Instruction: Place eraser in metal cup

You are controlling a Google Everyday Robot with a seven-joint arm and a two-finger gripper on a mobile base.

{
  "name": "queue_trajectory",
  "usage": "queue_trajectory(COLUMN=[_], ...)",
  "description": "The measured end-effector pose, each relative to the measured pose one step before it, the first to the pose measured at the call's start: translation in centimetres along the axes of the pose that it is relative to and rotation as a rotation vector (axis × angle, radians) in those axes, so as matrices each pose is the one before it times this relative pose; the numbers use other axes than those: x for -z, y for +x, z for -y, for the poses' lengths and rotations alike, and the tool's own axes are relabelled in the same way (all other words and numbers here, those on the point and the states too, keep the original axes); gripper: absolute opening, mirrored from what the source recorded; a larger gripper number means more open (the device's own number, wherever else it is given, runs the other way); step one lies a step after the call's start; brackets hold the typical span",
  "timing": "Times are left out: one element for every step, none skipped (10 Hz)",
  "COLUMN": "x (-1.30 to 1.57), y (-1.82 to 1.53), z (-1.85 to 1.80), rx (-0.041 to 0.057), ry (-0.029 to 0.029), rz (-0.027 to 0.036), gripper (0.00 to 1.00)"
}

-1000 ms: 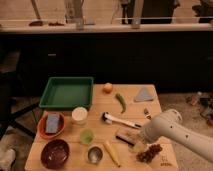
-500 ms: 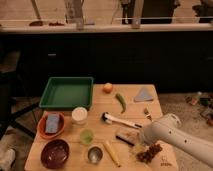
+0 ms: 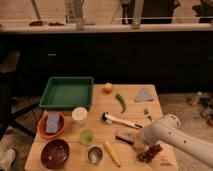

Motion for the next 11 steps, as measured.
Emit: queue_trajectory(x=[0.000, 0.041, 0.300, 0.686, 0.763, 1.165, 1.170, 1.006, 1.031, 0.288, 0.087], y=[0.026, 0.015, 0.266, -0.135, -0.230, -0.603, -0.489, -0.641, -1.077, -0.987, -1.488], z=[0.066, 0.121, 0.054, 0.267, 0.241, 0.165, 0.089, -0.102, -0.340, -0.467, -0.613], rx=[0.00042, 0.00860, 0.00366, 0.00196, 0.00750, 0.02489, 0.02623, 0.02723, 0.04196, 0.03484, 0.04752], ry=[0.00070, 0.00038, -0.00444, 0.00026, -0.00080, -0.00619, -0.00631, -0.01079, -0.02082, -0.01895, -0.02242], rz=[-0.00005, -0.00011, 0.00020, 0.01730, 0.01725, 0.02405, 0.01800, 0.02174, 0.03452, 0.01893, 0.01978], gripper=[0.12, 0.03, 0.00, 0.00, 0.00, 0.00, 0.00, 0.00, 0.00, 0.00, 0.00])
